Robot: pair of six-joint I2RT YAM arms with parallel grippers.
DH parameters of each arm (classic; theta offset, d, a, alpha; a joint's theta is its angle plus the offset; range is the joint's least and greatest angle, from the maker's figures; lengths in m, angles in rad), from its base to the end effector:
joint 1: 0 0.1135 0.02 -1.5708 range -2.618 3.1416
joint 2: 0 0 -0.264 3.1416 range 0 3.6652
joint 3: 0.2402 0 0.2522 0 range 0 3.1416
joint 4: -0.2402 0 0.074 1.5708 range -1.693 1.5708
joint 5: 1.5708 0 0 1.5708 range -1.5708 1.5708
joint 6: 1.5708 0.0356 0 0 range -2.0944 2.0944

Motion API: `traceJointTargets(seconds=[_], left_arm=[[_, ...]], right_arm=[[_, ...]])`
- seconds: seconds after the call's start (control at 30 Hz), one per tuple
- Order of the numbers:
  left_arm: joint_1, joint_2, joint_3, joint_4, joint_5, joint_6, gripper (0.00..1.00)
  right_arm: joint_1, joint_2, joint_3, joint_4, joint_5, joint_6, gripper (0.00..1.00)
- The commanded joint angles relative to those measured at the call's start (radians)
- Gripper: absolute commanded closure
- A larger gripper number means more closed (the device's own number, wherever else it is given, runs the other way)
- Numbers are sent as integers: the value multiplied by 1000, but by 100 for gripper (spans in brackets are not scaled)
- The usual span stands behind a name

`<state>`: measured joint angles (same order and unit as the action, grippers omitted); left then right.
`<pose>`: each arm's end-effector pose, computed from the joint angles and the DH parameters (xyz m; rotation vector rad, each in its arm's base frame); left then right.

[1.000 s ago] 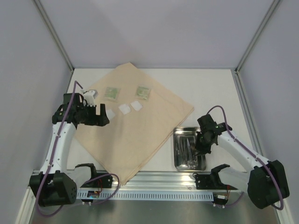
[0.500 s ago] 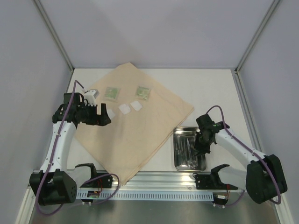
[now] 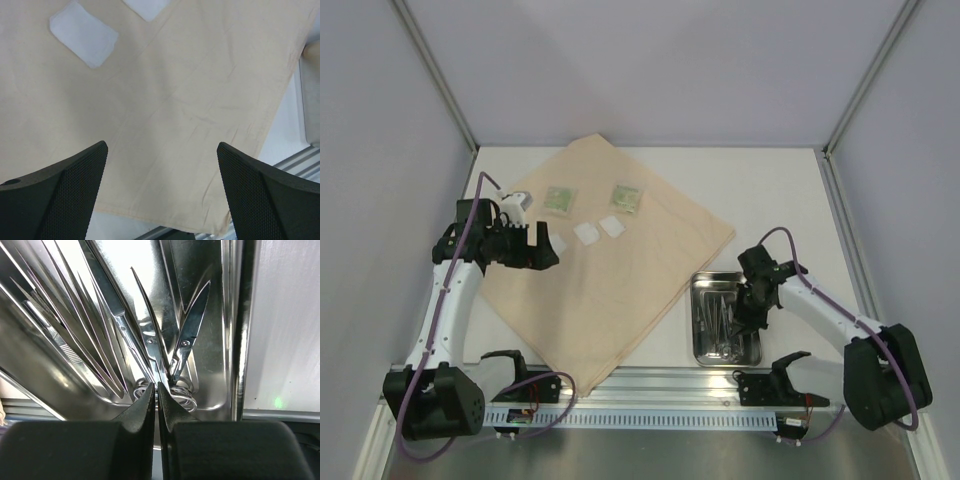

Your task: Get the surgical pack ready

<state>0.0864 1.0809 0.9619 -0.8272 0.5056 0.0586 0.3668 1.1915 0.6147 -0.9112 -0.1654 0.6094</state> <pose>0.2083 0.0007 0.2916 0.1688 2.4315 -0.5690 0.1560 0.0662 0.1667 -0.3673 -3.1020 -0.2894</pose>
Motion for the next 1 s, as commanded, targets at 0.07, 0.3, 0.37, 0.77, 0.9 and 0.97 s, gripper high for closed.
traceJointTargets(seconds=[0.07,0.3,0.37,0.77,0.9,0.97], left_arm=[[-2,-10,15,-1,40,21,0],[-2,-3,21,7,37,21,0],[-2,-6,23,8,7,35,0],[-2,-53,64,22,-450,58,0],[-2,-23,110,19,-464,43,38],[-2,3,135,19,-415,32,53]], right_arm=[[-2,-21,6,0,55,24,94],[17,-90,120,-78,113,46,91],[29,-107,170,-104,163,53,88],[35,-43,538,-78,279,-43,71],[40,-24,568,66,256,-66,66],[52,-9,563,118,259,-72,65]])
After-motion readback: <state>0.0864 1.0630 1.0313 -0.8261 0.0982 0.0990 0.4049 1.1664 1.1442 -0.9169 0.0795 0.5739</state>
